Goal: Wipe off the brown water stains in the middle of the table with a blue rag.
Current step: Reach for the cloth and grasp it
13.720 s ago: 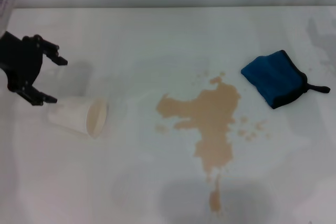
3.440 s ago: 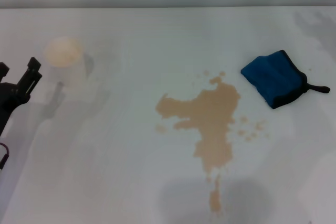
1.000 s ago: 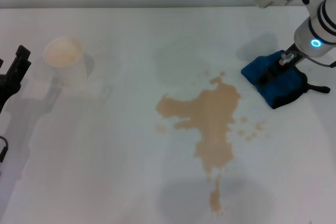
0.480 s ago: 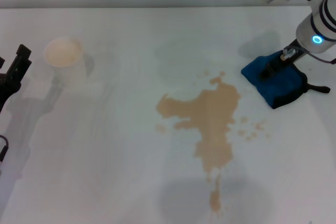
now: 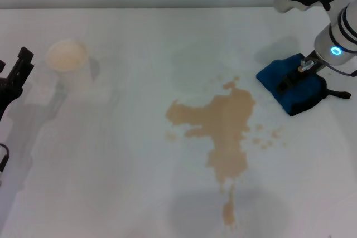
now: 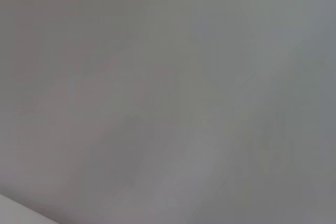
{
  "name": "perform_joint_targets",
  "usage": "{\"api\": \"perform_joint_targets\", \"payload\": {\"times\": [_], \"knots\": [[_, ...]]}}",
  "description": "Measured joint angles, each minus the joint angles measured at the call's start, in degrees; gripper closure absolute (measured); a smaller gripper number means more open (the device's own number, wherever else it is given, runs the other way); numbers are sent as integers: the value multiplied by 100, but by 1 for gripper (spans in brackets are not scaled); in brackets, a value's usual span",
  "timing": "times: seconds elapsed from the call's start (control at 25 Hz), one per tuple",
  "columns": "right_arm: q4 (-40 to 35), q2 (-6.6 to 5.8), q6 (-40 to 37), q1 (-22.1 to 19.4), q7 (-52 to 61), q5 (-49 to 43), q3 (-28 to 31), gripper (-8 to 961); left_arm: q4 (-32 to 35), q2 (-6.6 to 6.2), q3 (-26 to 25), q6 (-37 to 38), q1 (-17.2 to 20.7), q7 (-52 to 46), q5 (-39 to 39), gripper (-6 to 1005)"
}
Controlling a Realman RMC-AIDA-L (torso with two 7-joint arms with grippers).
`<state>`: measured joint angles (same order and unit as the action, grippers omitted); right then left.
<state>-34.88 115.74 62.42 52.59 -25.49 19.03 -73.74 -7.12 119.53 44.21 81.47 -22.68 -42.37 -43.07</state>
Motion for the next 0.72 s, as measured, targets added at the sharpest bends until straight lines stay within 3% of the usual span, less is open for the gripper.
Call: {"api": "perform_joint_targets", "payload": {"times": [0.36,0.56,0.72], "knots": [[0,2,-28,-22,0,-14,0,315,0,0,0,12,0,-66,-11,112],[17,2,-37,-21,1,-27,-18,582,0,0,0,22,0,-77,-18,111],[117,1,-71,3,9,-35,-69,609,0,0,0,25,0,-78,-39,111]]}}
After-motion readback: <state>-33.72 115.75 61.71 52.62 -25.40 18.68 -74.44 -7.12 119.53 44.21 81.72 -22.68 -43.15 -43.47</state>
